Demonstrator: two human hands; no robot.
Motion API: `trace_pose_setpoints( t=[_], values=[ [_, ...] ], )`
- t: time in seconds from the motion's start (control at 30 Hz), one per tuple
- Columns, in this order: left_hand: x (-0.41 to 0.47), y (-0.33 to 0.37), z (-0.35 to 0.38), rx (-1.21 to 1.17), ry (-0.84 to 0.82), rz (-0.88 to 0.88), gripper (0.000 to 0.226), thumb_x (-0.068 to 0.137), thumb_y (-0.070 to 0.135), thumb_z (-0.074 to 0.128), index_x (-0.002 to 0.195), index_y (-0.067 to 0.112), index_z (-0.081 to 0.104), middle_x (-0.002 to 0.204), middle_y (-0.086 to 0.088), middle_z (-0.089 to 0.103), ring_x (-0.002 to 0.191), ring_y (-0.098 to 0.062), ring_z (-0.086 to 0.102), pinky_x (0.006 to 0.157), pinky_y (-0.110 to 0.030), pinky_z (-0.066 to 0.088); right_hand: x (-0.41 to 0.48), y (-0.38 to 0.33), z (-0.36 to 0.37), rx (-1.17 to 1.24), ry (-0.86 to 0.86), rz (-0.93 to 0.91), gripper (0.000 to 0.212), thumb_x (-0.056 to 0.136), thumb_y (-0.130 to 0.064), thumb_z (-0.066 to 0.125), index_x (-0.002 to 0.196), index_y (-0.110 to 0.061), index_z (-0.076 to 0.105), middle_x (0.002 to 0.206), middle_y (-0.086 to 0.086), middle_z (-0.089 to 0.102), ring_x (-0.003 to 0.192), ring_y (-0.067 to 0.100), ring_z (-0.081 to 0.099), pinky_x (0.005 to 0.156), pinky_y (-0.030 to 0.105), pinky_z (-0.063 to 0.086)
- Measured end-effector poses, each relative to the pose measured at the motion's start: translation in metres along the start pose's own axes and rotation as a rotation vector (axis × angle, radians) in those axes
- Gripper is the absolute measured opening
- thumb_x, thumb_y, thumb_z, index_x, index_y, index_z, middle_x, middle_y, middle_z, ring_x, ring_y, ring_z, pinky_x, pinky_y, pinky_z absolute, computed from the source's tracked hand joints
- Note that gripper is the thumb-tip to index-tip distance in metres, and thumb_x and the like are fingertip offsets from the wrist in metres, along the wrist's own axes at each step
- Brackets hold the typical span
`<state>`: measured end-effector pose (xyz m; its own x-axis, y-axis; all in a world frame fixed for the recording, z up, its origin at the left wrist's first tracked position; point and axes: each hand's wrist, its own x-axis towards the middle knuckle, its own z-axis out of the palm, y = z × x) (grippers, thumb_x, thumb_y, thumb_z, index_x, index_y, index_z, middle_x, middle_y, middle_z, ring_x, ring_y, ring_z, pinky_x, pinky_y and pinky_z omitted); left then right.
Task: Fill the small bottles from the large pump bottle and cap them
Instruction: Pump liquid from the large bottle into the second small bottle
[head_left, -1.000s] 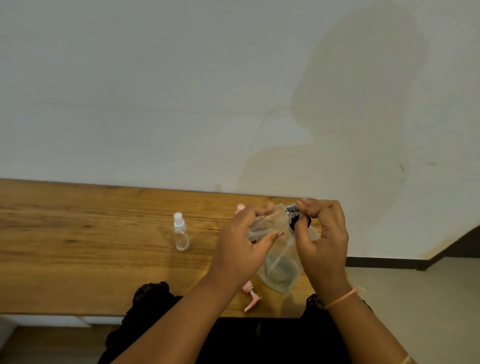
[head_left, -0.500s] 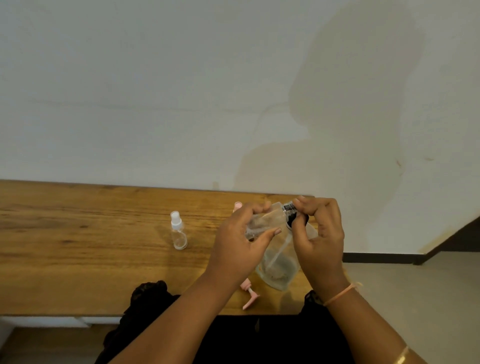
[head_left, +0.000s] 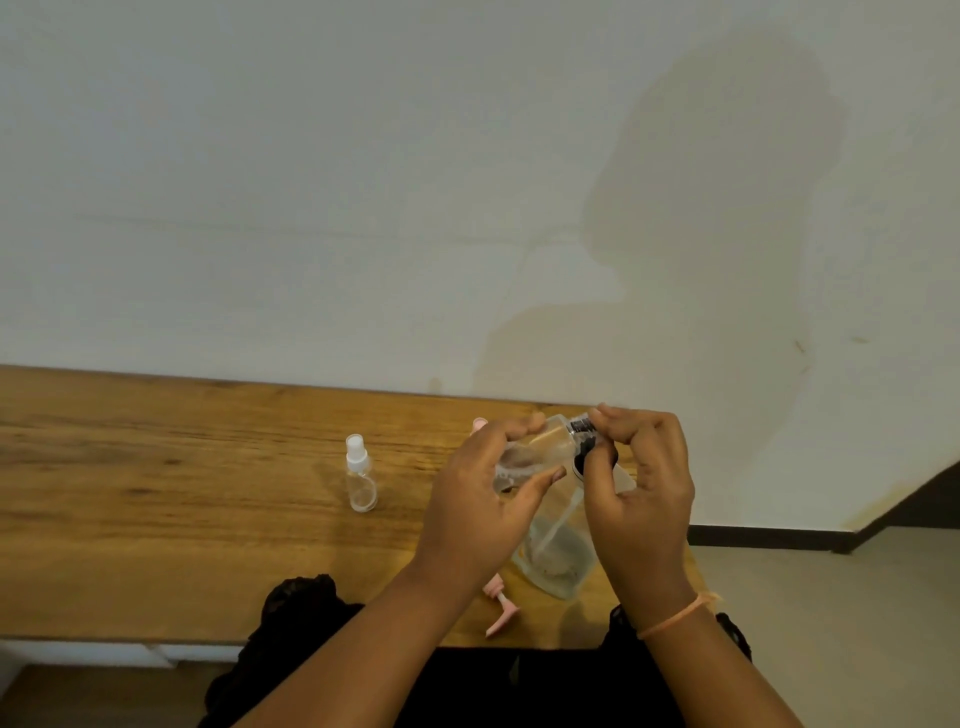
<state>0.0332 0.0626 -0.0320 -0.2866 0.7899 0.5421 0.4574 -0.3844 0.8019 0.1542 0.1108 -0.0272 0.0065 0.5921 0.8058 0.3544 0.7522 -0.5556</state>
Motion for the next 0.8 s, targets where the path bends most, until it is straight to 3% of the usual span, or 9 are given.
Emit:
trace_pose_setpoints(
  t=[0.23,0.37,0.63,0.8],
  values=[
    [0.001,-0.002,0.002,-0.009,-0.043,-0.076,0.039,0.073,0.019,0.079,0.105,0.03,0.059,0.108,0.029,0.058,0.108,0.014,0.053,0.084,-0.002,0.041,-0.002,0.009,-0.001,0.017,-0.017,0.005,0.02,0.085,-0.008,0.05,0.095,-0.003,0.066,0.095,-0.002,0.054,0.1,-0.006,0.052,0.085,0.009,0.045],
    [-0.002,0.001,0.001,-0.042,-0.017,-0.057,0.042,0.074,0.019,0.078,0.106,0.034,0.057,0.11,0.025,0.06,0.109,0.011,0.054,0.086,-0.003,0.04,-0.001,0.0,-0.003,0.058,0.006,0.012,0.018,0.085,-0.01,0.05,0.096,-0.011,0.064,0.098,-0.012,0.053,0.099,-0.005,0.055,0.085,0.009,0.046],
    [-0.001,0.003,0.0,-0.051,0.005,-0.009,0.045,0.075,0.016,0.077,0.111,0.032,0.055,0.111,0.019,0.061,0.108,0.01,0.055,0.084,-0.002,0.041,0.005,-0.001,-0.008,0.112,-0.028,0.03,0.016,0.084,-0.013,0.052,0.094,-0.016,0.064,0.097,-0.012,0.057,0.096,-0.001,0.059,0.083,0.012,0.048],
    [0.0,0.001,0.001,-0.035,-0.05,-0.073,0.04,0.074,0.016,0.079,0.103,0.033,0.057,0.107,0.027,0.058,0.106,0.016,0.053,0.083,-0.001,0.041,0.002,0.012,-0.011,0.069,-0.068,0.013,0.017,0.085,-0.012,0.053,0.096,-0.015,0.064,0.099,-0.015,0.056,0.099,-0.003,0.058,0.084,0.016,0.05]
  ],
)
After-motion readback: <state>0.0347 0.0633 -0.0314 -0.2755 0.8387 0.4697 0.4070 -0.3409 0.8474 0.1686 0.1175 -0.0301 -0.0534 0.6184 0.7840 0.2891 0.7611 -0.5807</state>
